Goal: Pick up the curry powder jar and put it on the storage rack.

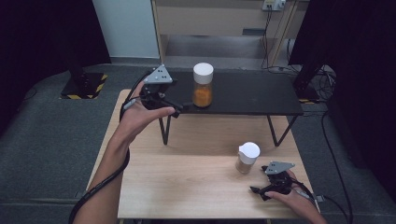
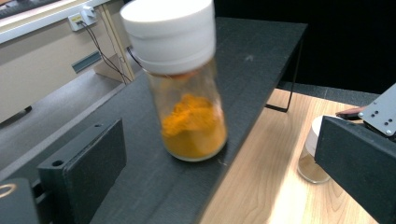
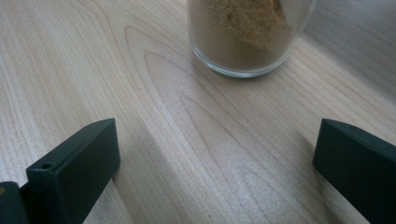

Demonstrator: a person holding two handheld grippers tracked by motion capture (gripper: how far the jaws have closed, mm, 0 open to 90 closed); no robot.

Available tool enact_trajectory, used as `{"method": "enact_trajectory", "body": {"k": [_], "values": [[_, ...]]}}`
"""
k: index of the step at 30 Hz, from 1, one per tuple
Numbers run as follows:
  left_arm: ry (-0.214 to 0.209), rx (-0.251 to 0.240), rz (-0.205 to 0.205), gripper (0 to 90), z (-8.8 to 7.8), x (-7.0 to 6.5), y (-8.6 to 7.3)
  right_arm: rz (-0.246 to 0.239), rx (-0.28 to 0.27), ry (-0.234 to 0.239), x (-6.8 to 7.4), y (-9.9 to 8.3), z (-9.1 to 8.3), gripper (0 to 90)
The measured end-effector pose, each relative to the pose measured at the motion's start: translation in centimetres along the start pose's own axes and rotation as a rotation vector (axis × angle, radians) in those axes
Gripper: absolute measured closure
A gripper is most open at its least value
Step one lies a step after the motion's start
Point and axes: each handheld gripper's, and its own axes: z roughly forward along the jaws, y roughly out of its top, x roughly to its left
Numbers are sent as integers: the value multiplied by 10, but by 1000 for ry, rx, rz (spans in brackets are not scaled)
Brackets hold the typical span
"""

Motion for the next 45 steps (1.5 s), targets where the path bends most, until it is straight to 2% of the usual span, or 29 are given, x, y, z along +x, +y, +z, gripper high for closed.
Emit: {"method": "enact_trajectory", "body": {"k": [2, 4, 6, 9, 15, 18, 27, 32, 36, 40, 45], "values": [[8, -6, -3, 15, 1, -7, -6, 0, 0, 0, 0, 0, 0, 14], [-6, -37, -30, 16, 2, -11, -16, 1, 1, 0, 0, 0, 0, 14], [-3, -41, -28, 17, 3, -19, -23, 0, 2, 0, 0, 0, 0, 14], [-21, -58, -37, 17, 6, -27, -33, 0, 2, 0, 0, 0, 0, 14], [-17, -33, -11, 18, 10, -48, -46, 0, 2, -2, 0, 0, 0, 13], [-13, -3, 11, 29, 15, -57, -56, 1, 2, -2, 1, 0, 0, 13], [-44, 67, -12, 24, 40, -73, -92, 2, 2, -4, 1, 0, 0, 13], [-63, 88, -26, 23, 50, -80, -105, 2, 2, -5, 1, 0, 0, 13], [-71, 123, -20, 24, 57, -86, -112, 2, 2, -4, 1, 0, 0, 13], [-61, 179, -7, 30, 62, -90, -118, 2, 2, -5, 1, 0, 0, 13], [-69, 227, -22, 30, 67, -92, -131, 2, 2, -5, 1, 0, 0, 13]]}}
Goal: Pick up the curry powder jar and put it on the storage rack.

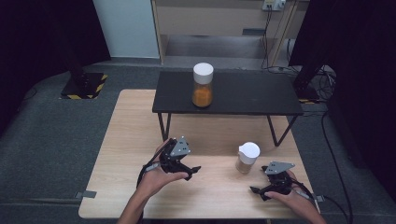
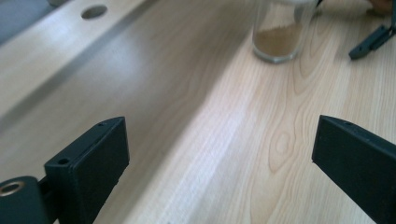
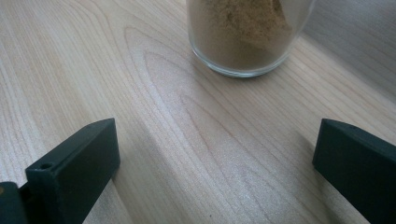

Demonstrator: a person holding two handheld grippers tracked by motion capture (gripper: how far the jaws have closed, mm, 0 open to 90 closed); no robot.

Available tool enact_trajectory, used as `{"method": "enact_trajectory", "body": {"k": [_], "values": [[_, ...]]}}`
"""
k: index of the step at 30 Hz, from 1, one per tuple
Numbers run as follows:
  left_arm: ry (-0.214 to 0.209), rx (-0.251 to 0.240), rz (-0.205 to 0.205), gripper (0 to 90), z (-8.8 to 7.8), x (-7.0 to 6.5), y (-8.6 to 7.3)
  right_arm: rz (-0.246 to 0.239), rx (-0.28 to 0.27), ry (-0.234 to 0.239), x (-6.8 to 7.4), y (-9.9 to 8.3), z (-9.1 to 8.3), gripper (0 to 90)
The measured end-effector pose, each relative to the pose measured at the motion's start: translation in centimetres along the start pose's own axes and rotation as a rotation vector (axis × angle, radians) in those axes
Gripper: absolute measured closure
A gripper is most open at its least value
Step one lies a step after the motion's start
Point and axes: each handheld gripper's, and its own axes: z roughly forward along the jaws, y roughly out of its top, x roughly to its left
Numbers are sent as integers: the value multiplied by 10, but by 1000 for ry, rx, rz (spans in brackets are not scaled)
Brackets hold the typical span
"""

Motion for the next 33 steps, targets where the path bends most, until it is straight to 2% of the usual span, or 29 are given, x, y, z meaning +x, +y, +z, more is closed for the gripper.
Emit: {"method": "enact_trajectory", "body": {"k": [3, 8, 19, 26, 33], "values": [[4, 32, 0, 30, 3, -2, -6, 0, 0, 0, 0, 0, 0, 13], [4, 42, -22, 30, 0, -2, -17, 0, 0, 0, 0, 0, 0, 13], [19, 69, -101, 29, -3, 4, -47, 0, 0, 0, 0, 0, 0, 13], [34, 108, -130, 29, 8, 8, -55, 2, 1, -1, 1, 0, 0, 13], [32, 131, -132, 28, 17, 9, -57, 1, 1, 0, 1, 0, 0, 13]]}}
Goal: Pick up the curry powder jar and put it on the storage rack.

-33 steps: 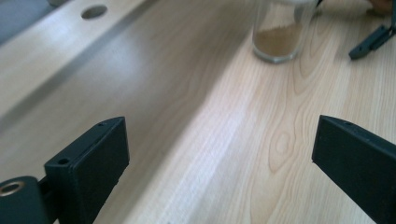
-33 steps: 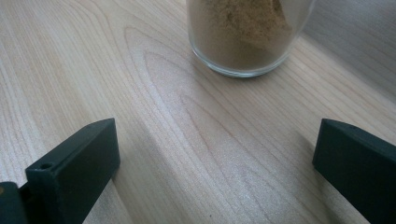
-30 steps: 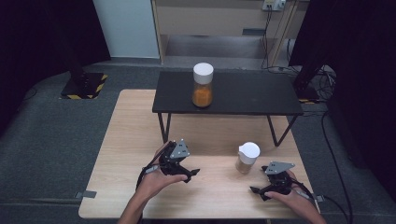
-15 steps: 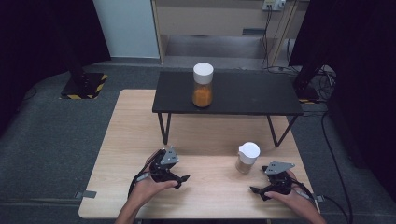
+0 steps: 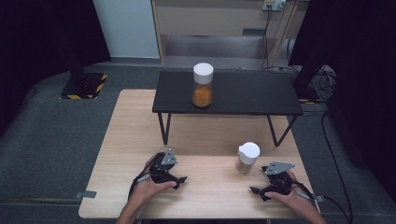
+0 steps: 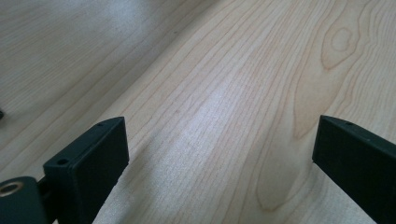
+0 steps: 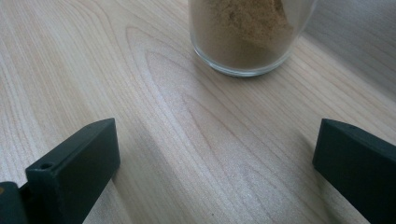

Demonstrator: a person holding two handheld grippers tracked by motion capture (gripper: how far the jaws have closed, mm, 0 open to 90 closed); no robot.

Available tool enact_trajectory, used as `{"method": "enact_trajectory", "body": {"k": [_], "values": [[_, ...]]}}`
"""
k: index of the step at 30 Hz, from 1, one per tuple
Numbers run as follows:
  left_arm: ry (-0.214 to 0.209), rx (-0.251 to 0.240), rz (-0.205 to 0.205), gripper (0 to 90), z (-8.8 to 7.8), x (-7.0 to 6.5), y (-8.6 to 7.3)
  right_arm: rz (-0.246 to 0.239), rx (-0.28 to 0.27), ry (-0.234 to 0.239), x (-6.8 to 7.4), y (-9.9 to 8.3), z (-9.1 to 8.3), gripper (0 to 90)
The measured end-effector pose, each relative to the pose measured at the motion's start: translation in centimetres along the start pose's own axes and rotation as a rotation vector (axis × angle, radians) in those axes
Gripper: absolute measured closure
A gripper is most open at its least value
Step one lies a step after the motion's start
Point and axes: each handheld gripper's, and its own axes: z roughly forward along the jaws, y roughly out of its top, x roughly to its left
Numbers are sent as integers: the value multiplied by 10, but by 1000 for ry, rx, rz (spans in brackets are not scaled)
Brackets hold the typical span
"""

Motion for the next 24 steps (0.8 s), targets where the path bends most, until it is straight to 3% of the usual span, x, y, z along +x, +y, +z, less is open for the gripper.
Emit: {"method": "enact_trajectory", "body": {"k": [13, 24], "values": [[9, 28, -7, 20, 4, 2, -1, 0, 0, 0, 0, 0, 0, 13], [-3, -9, -4, 0, 6, 5, -10, 0, 0, 0, 0, 0, 0, 13]]}}
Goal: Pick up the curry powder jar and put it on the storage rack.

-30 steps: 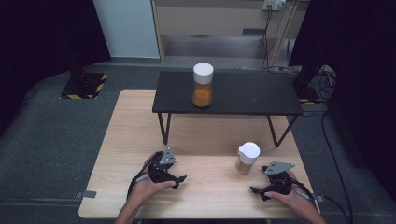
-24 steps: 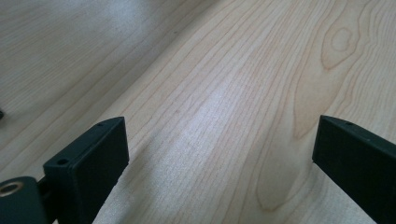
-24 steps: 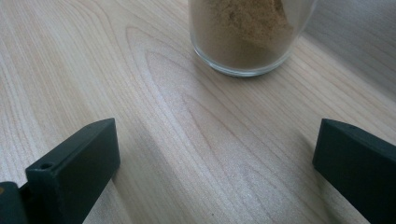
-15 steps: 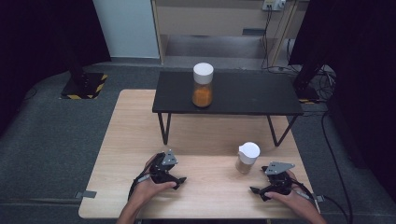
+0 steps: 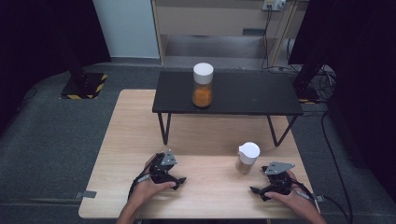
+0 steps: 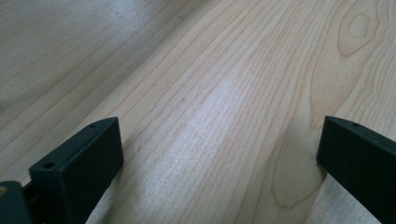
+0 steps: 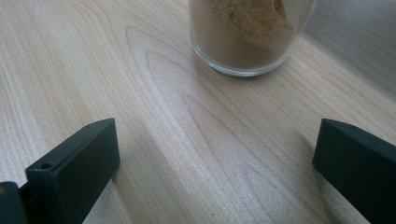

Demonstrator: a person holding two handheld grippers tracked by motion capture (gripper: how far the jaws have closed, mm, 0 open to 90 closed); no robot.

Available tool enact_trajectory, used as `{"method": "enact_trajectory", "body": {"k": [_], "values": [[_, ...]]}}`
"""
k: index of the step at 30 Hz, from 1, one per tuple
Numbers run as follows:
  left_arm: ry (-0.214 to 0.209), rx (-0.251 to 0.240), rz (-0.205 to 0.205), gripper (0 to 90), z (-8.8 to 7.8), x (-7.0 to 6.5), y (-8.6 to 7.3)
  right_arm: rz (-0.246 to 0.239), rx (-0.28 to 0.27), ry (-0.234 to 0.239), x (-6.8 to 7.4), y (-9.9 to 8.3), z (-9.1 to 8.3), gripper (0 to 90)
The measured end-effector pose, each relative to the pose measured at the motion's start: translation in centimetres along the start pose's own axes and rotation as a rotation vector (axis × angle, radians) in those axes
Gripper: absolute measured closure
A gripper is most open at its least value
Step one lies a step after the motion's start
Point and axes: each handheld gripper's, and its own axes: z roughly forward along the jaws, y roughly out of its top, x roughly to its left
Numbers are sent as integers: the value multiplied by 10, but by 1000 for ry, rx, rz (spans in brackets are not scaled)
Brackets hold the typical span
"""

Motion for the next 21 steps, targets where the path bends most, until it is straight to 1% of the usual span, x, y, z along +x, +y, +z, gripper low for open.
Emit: {"method": "enact_trajectory", "body": {"k": [10, 21], "values": [[-5, 1, 6, 0, 1, 2, 1, 0, 0, 0, 0, 0, 0, 13], [-1, 1, 2, 0, 1, 1, 1, 0, 0, 0, 0, 0, 0, 13]]}}
